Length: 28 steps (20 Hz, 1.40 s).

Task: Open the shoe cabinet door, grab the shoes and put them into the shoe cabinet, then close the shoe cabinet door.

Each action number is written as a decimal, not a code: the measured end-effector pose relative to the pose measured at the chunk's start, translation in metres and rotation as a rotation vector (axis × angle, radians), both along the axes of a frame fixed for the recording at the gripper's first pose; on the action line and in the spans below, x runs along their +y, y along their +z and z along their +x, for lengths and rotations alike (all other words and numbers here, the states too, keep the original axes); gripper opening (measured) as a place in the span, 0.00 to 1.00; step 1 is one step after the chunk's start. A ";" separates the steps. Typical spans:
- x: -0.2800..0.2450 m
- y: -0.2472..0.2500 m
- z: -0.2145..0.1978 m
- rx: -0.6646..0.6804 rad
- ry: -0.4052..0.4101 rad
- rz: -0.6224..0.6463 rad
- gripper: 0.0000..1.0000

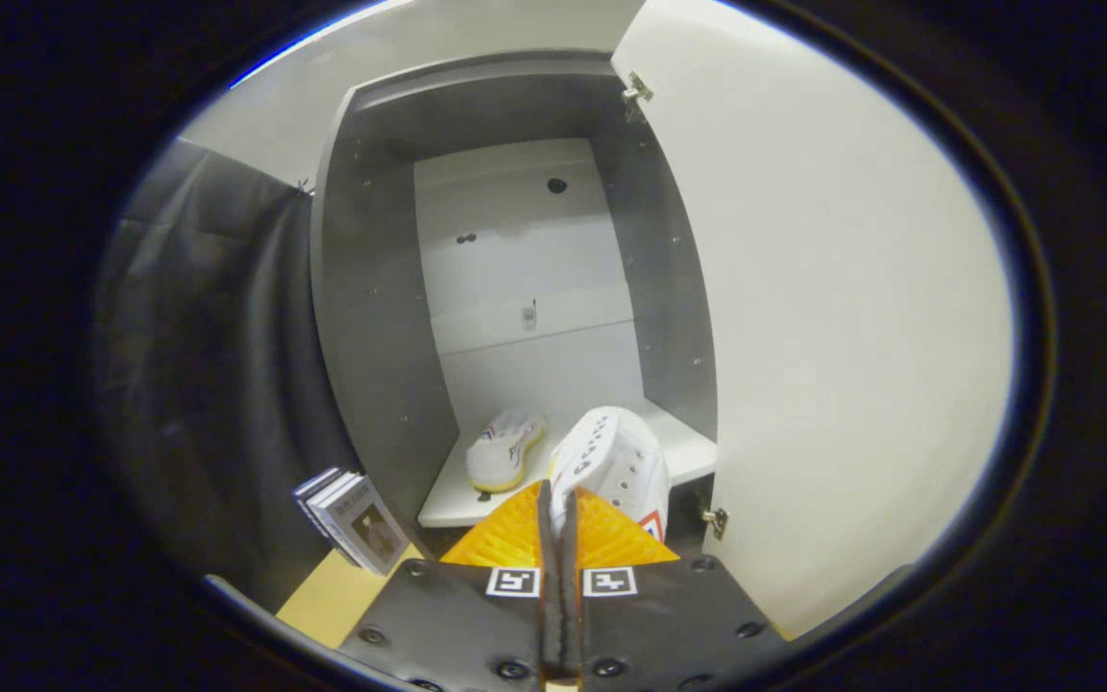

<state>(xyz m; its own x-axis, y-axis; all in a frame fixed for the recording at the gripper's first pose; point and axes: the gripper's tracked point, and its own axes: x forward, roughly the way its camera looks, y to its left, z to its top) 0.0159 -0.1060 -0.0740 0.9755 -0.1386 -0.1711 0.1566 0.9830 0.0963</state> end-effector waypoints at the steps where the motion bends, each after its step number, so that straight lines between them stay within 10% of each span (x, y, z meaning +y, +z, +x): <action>1: -0.003 0.007 0.009 -0.008 0.002 -0.008 0.02; 28: -0.034 -0.073 0.258 0.219 0.137 -0.164 0.02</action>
<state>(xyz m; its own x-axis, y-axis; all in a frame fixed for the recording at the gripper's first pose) 0.2736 -0.1400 -0.1471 0.9292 -0.0513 -0.3660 0.0208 0.9960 -0.0868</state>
